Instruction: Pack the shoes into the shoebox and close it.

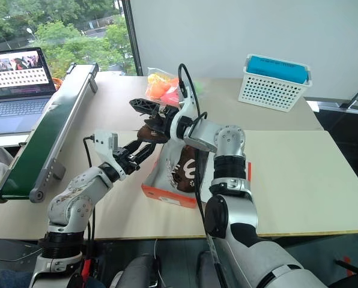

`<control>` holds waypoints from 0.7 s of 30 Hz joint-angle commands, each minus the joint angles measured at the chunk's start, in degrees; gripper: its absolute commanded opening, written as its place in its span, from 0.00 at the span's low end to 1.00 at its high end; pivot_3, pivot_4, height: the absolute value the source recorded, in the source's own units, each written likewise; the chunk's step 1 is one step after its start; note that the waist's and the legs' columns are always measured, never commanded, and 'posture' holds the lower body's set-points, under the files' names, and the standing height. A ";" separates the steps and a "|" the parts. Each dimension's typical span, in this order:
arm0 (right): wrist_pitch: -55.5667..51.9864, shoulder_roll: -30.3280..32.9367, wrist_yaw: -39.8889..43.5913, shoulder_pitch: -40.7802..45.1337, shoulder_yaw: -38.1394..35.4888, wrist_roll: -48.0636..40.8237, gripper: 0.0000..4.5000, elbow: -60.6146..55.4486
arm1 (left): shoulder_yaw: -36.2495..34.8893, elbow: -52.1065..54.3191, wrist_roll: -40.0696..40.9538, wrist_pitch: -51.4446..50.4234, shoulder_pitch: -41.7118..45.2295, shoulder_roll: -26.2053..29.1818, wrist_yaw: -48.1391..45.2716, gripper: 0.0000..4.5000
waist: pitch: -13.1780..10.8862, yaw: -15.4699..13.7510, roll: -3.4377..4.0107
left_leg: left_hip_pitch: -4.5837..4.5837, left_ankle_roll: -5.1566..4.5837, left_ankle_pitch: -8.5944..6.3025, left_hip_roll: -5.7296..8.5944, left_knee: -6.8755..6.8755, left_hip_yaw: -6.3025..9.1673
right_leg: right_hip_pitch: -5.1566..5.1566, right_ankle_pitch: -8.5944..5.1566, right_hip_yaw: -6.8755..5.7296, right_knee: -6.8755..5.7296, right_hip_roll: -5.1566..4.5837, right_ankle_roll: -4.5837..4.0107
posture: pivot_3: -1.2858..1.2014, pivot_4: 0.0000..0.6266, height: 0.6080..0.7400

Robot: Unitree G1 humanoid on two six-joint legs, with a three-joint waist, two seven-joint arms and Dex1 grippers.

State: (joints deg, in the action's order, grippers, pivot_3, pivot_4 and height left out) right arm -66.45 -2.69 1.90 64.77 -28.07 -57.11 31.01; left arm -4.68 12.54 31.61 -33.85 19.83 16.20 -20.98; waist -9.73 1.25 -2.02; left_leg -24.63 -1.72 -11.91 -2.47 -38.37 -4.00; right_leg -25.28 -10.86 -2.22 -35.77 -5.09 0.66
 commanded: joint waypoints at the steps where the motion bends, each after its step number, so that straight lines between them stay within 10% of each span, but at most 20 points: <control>1: -0.55 3.10 -1.88 2.69 -3.01 -2.86 1.00 -2.25 | -0.48 4.24 1.00 0.25 0.57 -0.09 -0.42 0.67 | 0.00 -0.21 0.00 | -0.02 0.00 0.00 0.00 0.00 0.00 | 0.00 0.00 -0.01 0.01 -0.01 0.00 | 0.52 0.24 1.00; 21: -11.15 6.64 -18.36 -8.58 -2.71 -9.59 1.00 -20.24 | -4.45 3.74 -1.89 -1.54 -1.04 4.23 1.49 0.67 | -0.01 -0.35 0.01 | -0.03 -0.01 0.00 -0.03 0.01 0.06 | 0.00 -0.02 0.03 0.05 -0.01 0.02 | 0.52 0.24 1.00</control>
State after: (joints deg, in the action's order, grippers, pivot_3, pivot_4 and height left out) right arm -77.08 4.03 -16.49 56.48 -32.23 -66.06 15.89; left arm -3.42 14.31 29.32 -36.61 17.41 18.45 -20.92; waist -9.74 0.89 -2.00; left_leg -24.65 -1.72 -11.91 -2.53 -38.37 -3.88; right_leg -25.30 -10.88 -2.19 -35.73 -5.08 0.69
